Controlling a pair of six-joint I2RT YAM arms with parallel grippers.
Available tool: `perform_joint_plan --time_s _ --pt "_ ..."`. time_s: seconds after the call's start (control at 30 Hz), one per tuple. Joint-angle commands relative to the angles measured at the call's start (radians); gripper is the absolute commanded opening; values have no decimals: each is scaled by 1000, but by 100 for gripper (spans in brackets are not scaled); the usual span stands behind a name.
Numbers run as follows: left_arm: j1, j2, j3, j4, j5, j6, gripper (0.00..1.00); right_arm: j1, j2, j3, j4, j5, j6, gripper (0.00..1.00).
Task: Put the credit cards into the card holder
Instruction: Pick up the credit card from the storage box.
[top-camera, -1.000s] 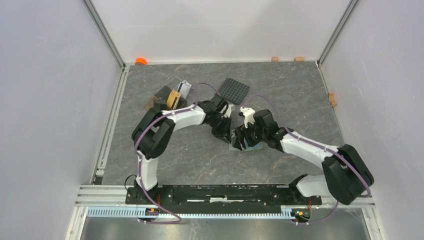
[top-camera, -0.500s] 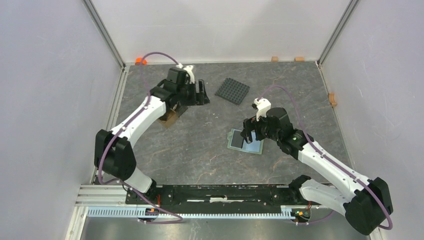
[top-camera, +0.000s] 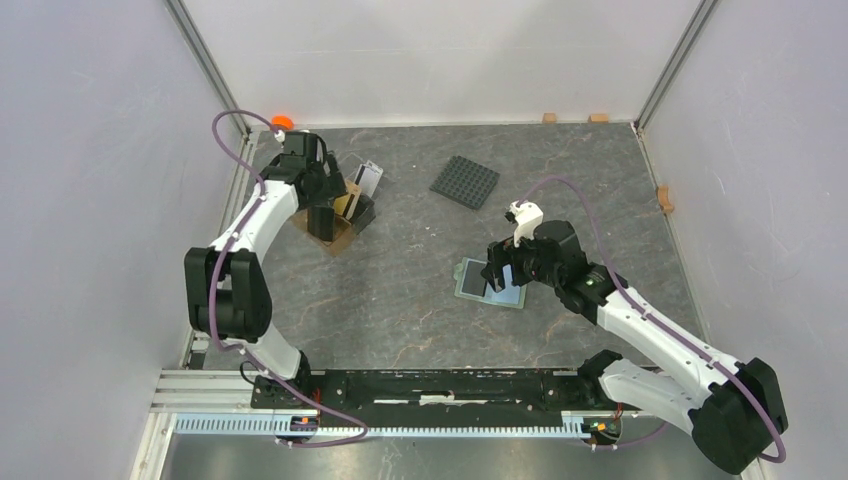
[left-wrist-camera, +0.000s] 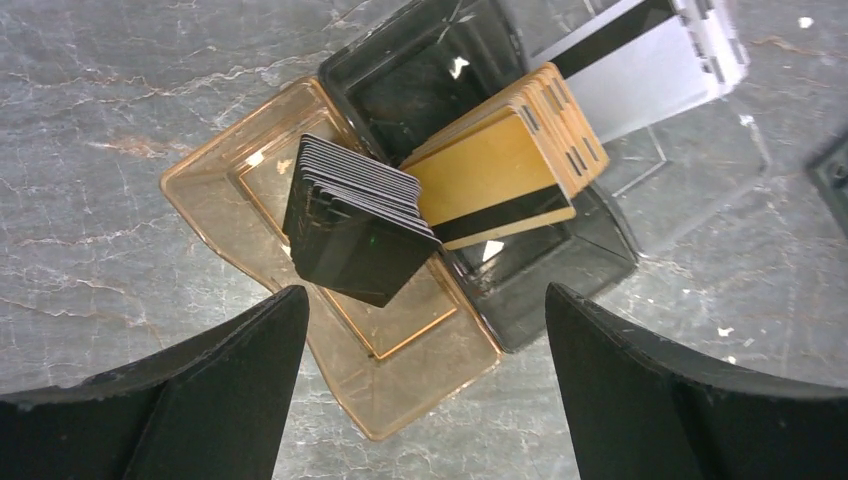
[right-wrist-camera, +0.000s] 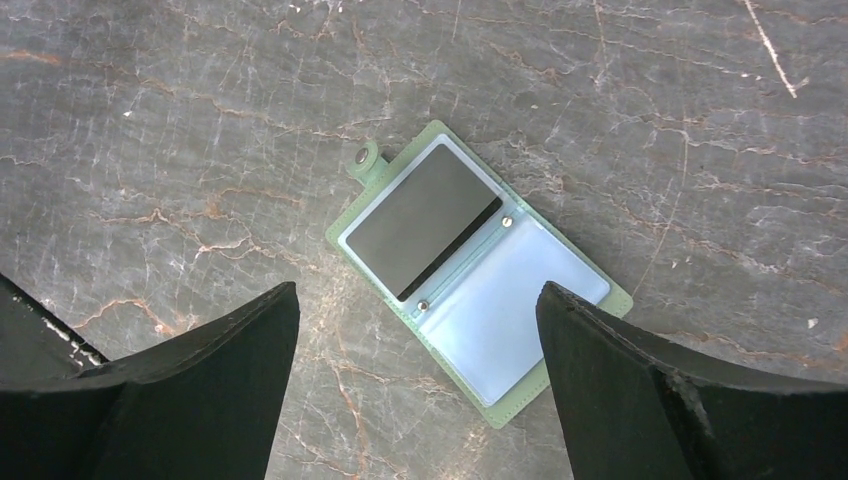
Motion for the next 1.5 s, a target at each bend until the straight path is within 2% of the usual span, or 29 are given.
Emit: perform_joint_plan --time_s 0.0,0.4,0.7,0.83,1.0,1.1,1.23,1.47 --pt "7 51 5 -11 -65 33 94 0 -8 -6 54 -37 11 92" --pt "31 158 12 1 37 11 98 0 -2 -12 70 -52 16 92" --pt "30 205 25 6 101 13 93 0 1 -13 76 -51 24 91" --pt "30 227 37 12 114 28 86 0 -4 -16 73 -47 26 91" --pt "30 234 40 30 134 46 61 0 -9 -19 73 -48 28 91" --pt "29 234 46 34 140 57 51 0 -9 -19 73 -50 28 90" --pt "30 223 45 39 140 66 46 0 -10 -21 73 -56 28 90" --pt "30 184 47 30 115 81 45 0 -4 -19 73 -72 32 90"
